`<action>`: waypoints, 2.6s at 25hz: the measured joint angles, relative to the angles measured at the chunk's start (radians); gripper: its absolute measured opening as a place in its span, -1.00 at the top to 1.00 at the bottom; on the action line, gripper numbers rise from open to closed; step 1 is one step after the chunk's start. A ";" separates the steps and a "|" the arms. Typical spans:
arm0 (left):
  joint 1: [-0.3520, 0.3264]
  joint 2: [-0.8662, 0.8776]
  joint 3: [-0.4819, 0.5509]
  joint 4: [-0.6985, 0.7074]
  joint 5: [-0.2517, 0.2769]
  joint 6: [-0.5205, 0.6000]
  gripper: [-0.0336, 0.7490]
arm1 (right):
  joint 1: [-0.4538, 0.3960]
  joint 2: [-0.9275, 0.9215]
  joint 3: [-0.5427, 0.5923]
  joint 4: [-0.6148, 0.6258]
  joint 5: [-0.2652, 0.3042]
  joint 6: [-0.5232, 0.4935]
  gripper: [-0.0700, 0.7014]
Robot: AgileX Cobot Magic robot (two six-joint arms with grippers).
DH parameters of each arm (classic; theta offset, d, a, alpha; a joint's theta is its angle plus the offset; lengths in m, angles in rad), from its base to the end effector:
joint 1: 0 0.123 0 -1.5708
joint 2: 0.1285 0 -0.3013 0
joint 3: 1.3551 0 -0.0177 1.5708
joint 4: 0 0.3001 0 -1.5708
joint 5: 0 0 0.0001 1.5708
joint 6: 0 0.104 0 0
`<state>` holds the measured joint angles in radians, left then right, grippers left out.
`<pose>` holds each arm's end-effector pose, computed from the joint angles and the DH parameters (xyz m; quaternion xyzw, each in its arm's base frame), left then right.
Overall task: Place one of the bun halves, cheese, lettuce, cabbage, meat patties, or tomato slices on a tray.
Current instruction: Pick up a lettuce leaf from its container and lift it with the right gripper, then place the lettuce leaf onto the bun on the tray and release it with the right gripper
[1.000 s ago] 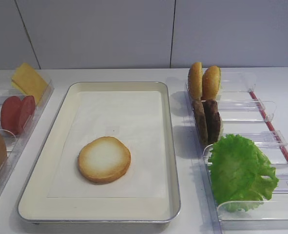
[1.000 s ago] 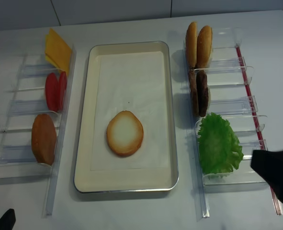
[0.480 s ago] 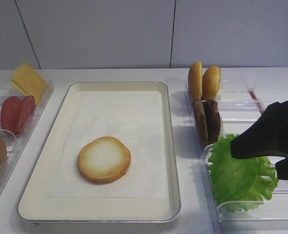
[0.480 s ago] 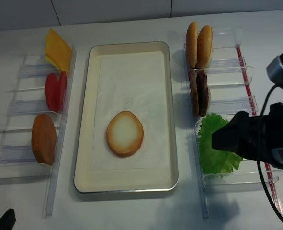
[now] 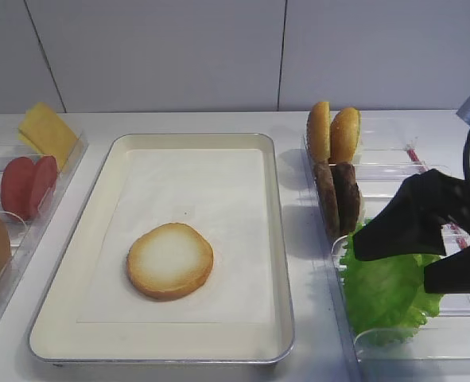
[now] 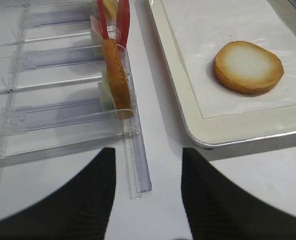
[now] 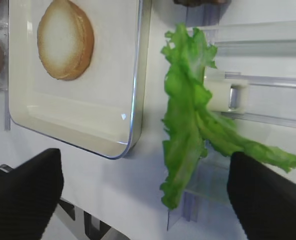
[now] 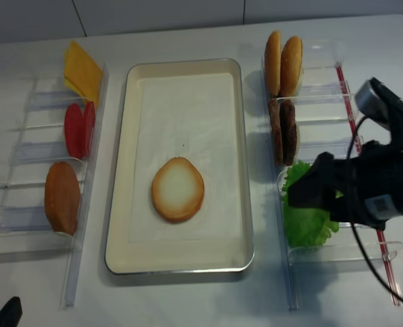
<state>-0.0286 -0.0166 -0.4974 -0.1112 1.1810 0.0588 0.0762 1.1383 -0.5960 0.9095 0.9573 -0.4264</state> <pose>0.0243 -0.0114 0.2844 0.0442 0.8773 -0.0481 0.4755 0.2121 0.0835 0.2212 -0.0060 0.9230 0.3599 0.1358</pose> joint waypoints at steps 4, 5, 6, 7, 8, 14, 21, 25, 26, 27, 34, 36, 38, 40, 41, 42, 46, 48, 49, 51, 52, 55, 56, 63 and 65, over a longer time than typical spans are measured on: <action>0.000 0.000 0.000 0.000 0.000 0.000 0.16 | 0.108 0.019 -0.002 0.006 -0.083 0.009 -0.88; 0.000 0.000 0.000 0.000 0.000 0.000 0.16 | 0.125 0.030 -0.002 0.006 -0.104 0.011 -0.86; 0.000 0.000 0.000 0.000 0.000 0.000 0.16 | 0.134 0.040 -0.002 0.006 -0.120 0.013 -0.83; 0.000 0.000 0.000 0.000 0.000 0.000 0.16 | 0.141 0.053 -0.002 0.006 -0.127 0.013 -0.79; 0.000 0.000 0.000 0.000 0.000 0.000 0.16 | 0.141 0.065 -0.002 0.006 -0.135 0.015 -0.73; 0.000 0.000 0.000 0.000 0.000 0.000 0.16 | 0.141 0.105 -0.002 0.006 -0.157 0.015 -0.07; 0.000 0.000 0.000 0.000 0.000 0.000 0.16 | 0.141 0.106 -0.002 -0.001 -0.157 0.016 0.64; 0.000 0.000 0.000 0.000 0.000 0.000 0.16 | 0.141 0.108 -0.033 -0.018 -0.088 0.016 0.68; 0.000 0.000 0.000 0.000 0.000 0.000 0.16 | 0.141 0.110 -0.056 -0.020 -0.051 0.016 0.68; 0.000 0.000 0.000 0.000 0.000 0.000 0.16 | 0.141 0.110 -0.083 -0.022 -0.012 0.017 0.69; 0.000 0.000 0.000 0.000 0.000 0.000 0.16 | 0.184 0.112 -0.261 -0.041 0.084 0.078 0.69; 0.000 0.000 0.000 0.000 0.000 0.000 0.16 | 0.245 0.128 -0.295 -0.044 0.073 0.094 0.69; 0.000 0.000 0.000 0.000 0.000 0.000 0.16 | 0.319 0.165 -0.335 -0.036 0.051 0.104 0.69; 0.000 0.000 0.000 0.000 0.000 0.000 0.16 | 0.393 0.227 -0.380 -0.019 0.025 0.110 0.69; 0.000 0.000 0.000 0.000 0.000 0.000 0.16 | 0.424 0.261 -0.409 -0.009 0.013 0.110 0.69; 0.000 0.000 0.000 0.000 0.000 0.000 0.16 | 0.445 0.292 -0.438 0.002 0.003 0.105 0.69; 0.000 0.000 0.000 0.000 0.000 0.000 0.16 | 0.498 0.436 -0.559 0.046 -0.018 0.081 0.69; 0.000 0.000 0.000 0.000 0.000 0.000 0.16 | 0.513 0.506 -0.610 0.069 -0.026 0.063 0.69; 0.000 0.000 0.000 0.000 0.000 0.000 0.16 | 0.518 0.532 -0.636 0.077 -0.029 0.057 0.69; 0.000 0.000 0.000 0.000 0.000 0.000 0.16 | 0.526 0.591 -0.680 0.093 -0.028 0.050 0.69; 0.000 0.000 0.000 0.000 0.000 0.000 0.16 | 0.531 0.617 -0.702 0.097 -0.028 0.045 0.69; 0.000 0.000 0.000 0.000 0.000 0.000 0.16 | 0.547 0.688 -0.753 0.116 -0.019 0.027 0.69; 0.000 0.000 0.000 0.000 0.000 0.000 0.16 | 0.549 0.705 -0.766 0.119 -0.014 0.023 0.69; 0.000 0.000 0.000 0.000 0.000 0.000 0.16 | 0.551 0.790 -0.788 0.098 -0.009 0.011 0.69; 0.000 0.000 0.000 0.000 0.000 0.000 0.16 | 0.551 0.805 -0.788 0.061 -0.009 0.015 0.69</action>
<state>-0.0286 -0.0166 -0.4974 -0.1112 1.1810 0.0588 0.6275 1.9432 -1.3840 0.9707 0.9484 -0.4114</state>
